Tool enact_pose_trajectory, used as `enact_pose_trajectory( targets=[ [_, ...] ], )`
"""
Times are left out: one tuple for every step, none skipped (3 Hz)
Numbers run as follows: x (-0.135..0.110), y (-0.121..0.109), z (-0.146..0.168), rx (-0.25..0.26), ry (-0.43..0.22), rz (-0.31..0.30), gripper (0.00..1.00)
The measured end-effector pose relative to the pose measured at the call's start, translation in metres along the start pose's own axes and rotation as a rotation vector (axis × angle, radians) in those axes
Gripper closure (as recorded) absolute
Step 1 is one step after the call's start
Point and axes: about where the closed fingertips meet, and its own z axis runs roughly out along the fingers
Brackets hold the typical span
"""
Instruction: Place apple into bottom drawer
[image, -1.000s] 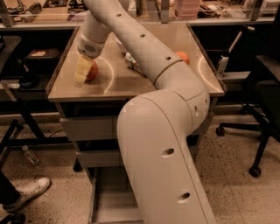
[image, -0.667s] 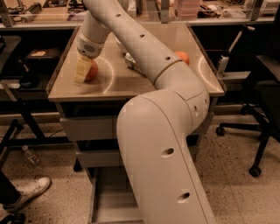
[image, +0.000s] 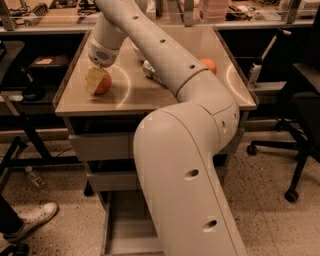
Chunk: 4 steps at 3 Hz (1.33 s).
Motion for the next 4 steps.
enact_pose_trajectory(
  targets=[
    [0.0, 0.0, 0.0, 0.001, 0.0, -0.001, 0.89],
    [-0.011, -0.007, -0.01, 0.036, -0.005, -0.036, 1.0],
    [-0.011, -0.005, -0.045, 0.113, -0.004, -0.023, 1.0],
    [-0.001, 0.02, -0.084, 0.172, -0.021, 0.041, 1.0]
  ],
)
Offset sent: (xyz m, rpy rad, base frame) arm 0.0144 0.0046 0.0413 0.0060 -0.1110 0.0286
